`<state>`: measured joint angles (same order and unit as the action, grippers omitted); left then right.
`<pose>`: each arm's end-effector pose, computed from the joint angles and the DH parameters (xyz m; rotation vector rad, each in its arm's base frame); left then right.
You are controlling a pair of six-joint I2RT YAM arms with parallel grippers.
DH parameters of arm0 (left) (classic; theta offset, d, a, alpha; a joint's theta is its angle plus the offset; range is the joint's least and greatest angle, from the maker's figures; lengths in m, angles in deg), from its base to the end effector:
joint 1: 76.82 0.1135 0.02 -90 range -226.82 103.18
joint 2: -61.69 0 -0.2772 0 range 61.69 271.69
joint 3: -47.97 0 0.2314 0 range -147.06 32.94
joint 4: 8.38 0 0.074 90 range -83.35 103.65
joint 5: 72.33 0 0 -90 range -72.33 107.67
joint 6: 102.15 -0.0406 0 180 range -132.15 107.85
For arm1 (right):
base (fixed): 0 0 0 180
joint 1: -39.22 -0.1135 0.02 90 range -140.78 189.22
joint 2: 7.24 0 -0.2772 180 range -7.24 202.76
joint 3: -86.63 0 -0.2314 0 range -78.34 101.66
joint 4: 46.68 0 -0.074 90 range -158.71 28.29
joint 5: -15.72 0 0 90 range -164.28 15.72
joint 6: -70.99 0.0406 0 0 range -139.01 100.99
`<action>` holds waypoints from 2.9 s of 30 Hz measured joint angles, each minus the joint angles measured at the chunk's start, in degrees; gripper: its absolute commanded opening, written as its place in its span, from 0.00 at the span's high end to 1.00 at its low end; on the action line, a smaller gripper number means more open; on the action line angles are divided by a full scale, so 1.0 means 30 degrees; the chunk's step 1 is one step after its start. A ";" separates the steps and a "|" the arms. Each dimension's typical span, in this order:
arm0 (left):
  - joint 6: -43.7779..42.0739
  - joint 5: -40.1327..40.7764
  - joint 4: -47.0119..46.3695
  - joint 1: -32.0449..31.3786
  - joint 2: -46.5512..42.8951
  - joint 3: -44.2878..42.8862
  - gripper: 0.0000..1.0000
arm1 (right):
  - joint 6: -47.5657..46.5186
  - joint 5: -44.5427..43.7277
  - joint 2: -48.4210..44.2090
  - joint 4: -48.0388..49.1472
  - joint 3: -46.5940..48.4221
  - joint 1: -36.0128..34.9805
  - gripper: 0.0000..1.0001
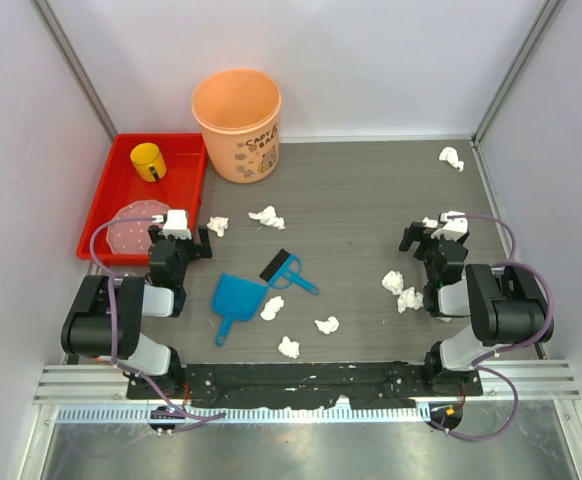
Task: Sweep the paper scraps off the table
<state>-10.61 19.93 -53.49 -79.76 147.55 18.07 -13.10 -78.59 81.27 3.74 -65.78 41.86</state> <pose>0.2418 -0.0108 0.1767 -0.0072 1.7601 -0.0222 0.2374 -0.0140 0.1675 0.1854 1.7438 -0.0243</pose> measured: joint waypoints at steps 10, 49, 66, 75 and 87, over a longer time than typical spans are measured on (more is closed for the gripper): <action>-0.0022 -0.0058 0.0000 0.0000 0.0000 0.0000 0.00 | 0.0583 0.1239 -0.5734 -0.5588 0.1872 0.0000 0.03; -2.2163 -1.1511 3.8075 -1.3216 0.9755 -2.4815 0.14 | 0.1399 1.1839 -0.8043 -1.9343 0.8670 -0.3468 0.09; -2.3671 -0.9974 3.7871 -1.4192 1.0295 -2.3278 0.35 | 0.1056 1.0979 -0.9362 -2.0327 0.8714 -0.3490 0.09; -2.3656 -0.8531 3.5248 -1.4579 0.9457 -2.1777 1.00 | 0.1195 0.9653 -1.0703 -2.0997 0.8714 -0.3490 0.09; -1.8411 -0.9260 3.4767 -1.3959 0.9275 -2.3350 1.00 | 0.6280 0.6849 -1.0608 -2.3664 1.0455 -0.3424 0.08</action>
<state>-65.84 -7.85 50.81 -121.64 175.38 -51.99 5.74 -58.05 49.45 -67.25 -34.41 31.58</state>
